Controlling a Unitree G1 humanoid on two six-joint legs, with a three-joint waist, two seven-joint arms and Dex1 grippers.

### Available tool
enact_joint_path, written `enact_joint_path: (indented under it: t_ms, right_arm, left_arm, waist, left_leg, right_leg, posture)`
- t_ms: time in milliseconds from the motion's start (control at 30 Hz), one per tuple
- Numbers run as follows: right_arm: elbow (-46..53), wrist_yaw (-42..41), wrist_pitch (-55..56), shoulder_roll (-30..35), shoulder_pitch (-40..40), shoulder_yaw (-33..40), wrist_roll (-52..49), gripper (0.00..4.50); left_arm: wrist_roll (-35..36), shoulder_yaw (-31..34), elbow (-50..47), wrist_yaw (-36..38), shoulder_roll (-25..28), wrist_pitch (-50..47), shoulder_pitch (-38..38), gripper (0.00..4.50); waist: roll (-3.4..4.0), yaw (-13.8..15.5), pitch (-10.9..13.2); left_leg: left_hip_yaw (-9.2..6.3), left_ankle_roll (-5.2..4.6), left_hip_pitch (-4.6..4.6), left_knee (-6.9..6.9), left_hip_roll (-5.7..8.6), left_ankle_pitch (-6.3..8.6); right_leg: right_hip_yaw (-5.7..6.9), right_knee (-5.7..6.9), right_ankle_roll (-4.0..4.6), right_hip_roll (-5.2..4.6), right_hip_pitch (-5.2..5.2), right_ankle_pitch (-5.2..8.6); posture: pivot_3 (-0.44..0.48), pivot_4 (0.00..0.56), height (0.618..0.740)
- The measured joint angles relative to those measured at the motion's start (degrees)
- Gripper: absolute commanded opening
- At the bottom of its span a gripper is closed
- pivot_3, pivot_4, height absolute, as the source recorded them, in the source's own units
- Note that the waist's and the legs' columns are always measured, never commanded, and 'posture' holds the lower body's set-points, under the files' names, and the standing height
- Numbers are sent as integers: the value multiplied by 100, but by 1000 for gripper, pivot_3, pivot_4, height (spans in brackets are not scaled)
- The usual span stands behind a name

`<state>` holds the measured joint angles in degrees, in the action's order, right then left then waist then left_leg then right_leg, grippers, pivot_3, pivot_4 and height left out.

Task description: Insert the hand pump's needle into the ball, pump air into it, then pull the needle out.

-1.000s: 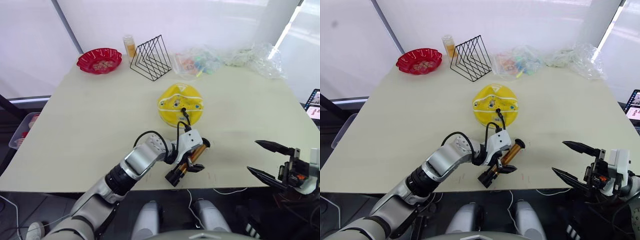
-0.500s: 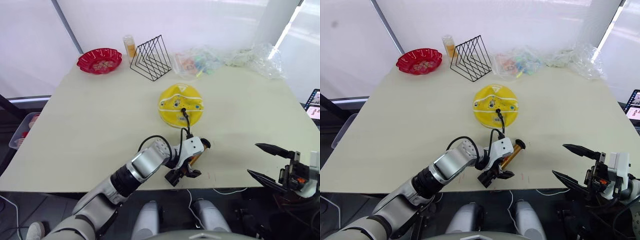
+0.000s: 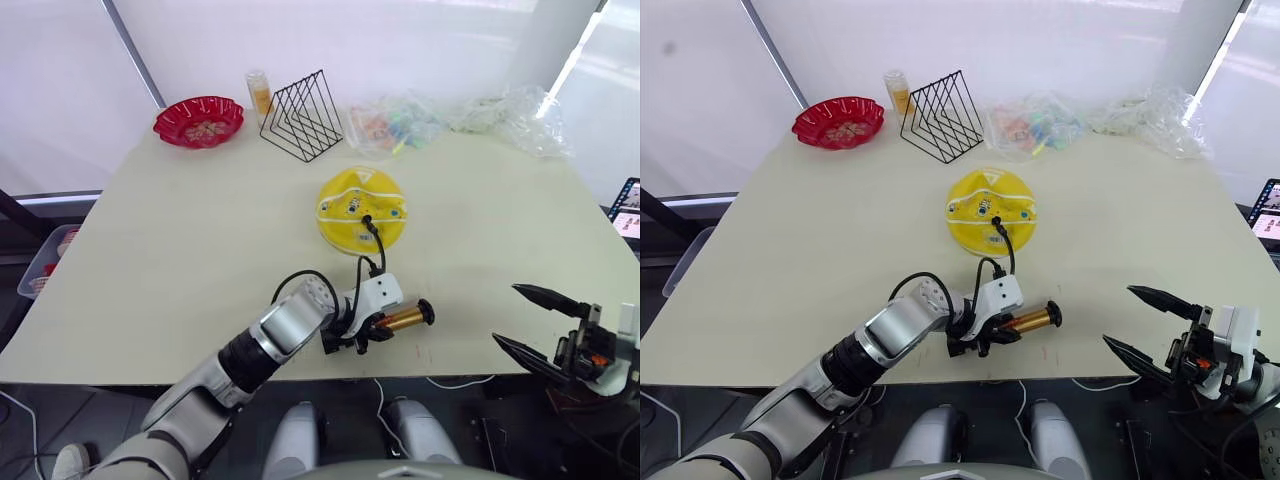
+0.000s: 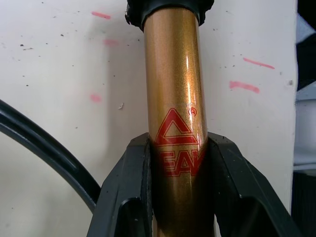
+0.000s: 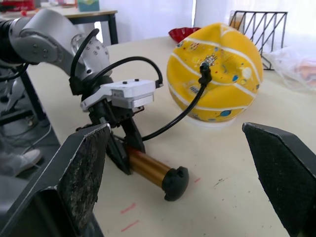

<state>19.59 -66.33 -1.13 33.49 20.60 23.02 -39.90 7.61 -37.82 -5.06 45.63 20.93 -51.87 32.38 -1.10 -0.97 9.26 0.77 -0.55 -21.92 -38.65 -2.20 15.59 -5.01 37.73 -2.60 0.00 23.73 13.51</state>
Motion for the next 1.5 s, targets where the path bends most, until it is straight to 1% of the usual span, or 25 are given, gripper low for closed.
enact_joint_path:
  t_ms: [200, 300, 333, 367, 400, 467, 533, 667, 733, 900, 1033, 1133, 1333, 1500]
  right_arm:
    - [394, 668, -478, -193, -31, -130, -216, 4500]
    - [651, 1222, -833, -372, -108, -251, -371, 4500]
    - [844, 1729, -1181, -491, -201, -396, -533, 4500]
    - [880, 1811, -1235, -513, -223, -421, -560, 4500]
    - [958, 2062, -1406, -559, -297, -483, -646, 4500]
    - [1197, 2741, -1848, -719, -579, -658, -942, 4500]
    - [1414, 3317, -2185, -879, -839, -802, -1270, 4500]
    - [1570, 4143, -2679, -1037, -1171, -1011, -1715, 4500]
    - [1568, 4343, -2802, -1055, -1225, -1050, -1835, 4500]
    - [1460, 5345, -3226, -1453, -1858, -1169, -2600, 4500]
    - [1325, 5804, -3374, -1621, -2009, -1209, -3020, 4500]
    - [1311, 5952, -3387, -1707, -2074, -1248, -3216, 4500]
    - [1312, 6076, -3436, -1756, -2119, -1319, -3640, 4500]
    - [1312, 6102, -3446, -1730, -2120, -1327, -3806, 4500]
  left_arm:
    - [168, 497, -3, 213, 48, 830, -206, 1014]
    - [331, 787, -17, 432, 65, 1293, -392, 1014]
    - [461, 1005, -35, 583, 82, 1656, -527, 1014]
    - [498, 1050, -40, 603, 81, 1719, -552, 1014]
    - [579, 1157, -51, 664, 51, 1854, -606, 1014]
    - [816, 1499, -63, 736, -50, 2147, -745, 1014]
    - [885, 1674, -47, 791, -139, 2430, -813, 1014]
    - [1031, 1874, 8, 832, -323, 2757, -877, 1014]
    - [1062, 1921, 14, 836, -365, 2794, -891, 1014]
    - [1191, 1991, 63, 880, -578, 3012, -943, 1014]
    - [1227, 1991, 63, 902, -621, 3054, -984, 1014]
    - [1228, 1992, 63, 893, -636, 3080, -984, 1014]
    - [1227, 1991, 82, 881, -676, 3097, -984, 1014]
    - [1227, 1990, 104, 881, -690, 3100, -984, 1014]
  waist:
    - [0, 16, 0]
    - [0, 14, 0]
    - [1, 10, 0]
    - [1, 2, 0]
    - [1, 2, 0]
    - [0, 3, 0]
    - [0, 5, 0]
    - [0, 17, 0]
    - [0, 14, 0]
    - [-1, -10, 0]
    - [-1, -10, 0]
    - [-1, -11, 0]
    - [-1, -18, 0]
    - [-1, -23, 0]
  left_leg:
    - [0, 0, -4, 0, 1, 0]
    - [0, 0, -5, 0, 0, 0]
    - [0, 0, -5, 1, 0, 0]
    - [1, 0, -5, 1, -1, 0]
    - [1, 0, -6, 1, -1, 0]
    - [2, 0, -5, 0, -2, 0]
    - [2, 0, -6, 0, -1, 0]
    - [1, 0, -15, 0, 2, 0]
    - [0, -1, -19, 0, 2, 1]
    - [0, -2, -20, 1, 1, 1]
    - [-2, -2, -24, 2, 1, 1]
    - [-2, -2, -26, 2, 1, 1]
    - [-4, -2, -27, 2, 0, 1]
    - [-4, -2, -27, 2, 0, 1]
  right_leg:
    - [0, -1, 0, -3, 0, 0]
    - [0, -1, 1, -4, 2, 0]
    - [-1, -1, 1, -4, 3, 0]
    - [-1, 0, 1, -4, 4, 0]
    - [-1, 0, 2, -4, 5, 0]
    - [-2, 1, 2, -4, 6, 0]
    - [-2, 1, 2, -4, 6, 0]
    - [-2, -4, -5, -5, 8, -4]
    - [-1, -8, -9, -5, 9, -6]
    - [-2, -3, -12, -4, 14, -7]
    - [0, -4, -13, -3, 16, -8]
    - [0, -7, -15, -4, 17, -8]
    - [3, -7, -14, -3, 17, -8]
    - [3, -7, -13, -3, 17, -7]
  posture:
    - [0, 150, 735]
    - [0, 150, 735]
    - [0, 150, 735]
    - [0, 150, 735]
    - [0, 150, 735]
    - [0, 150, 735]
    - [0, 150, 735]
    - [0, 150, 735]
    - [0, 150, 735]
    - [0, 150, 735]
    - [0, 150, 735]
    - [0, 150, 735]
    - [0, 150, 735]
    - [0, 150, 735]
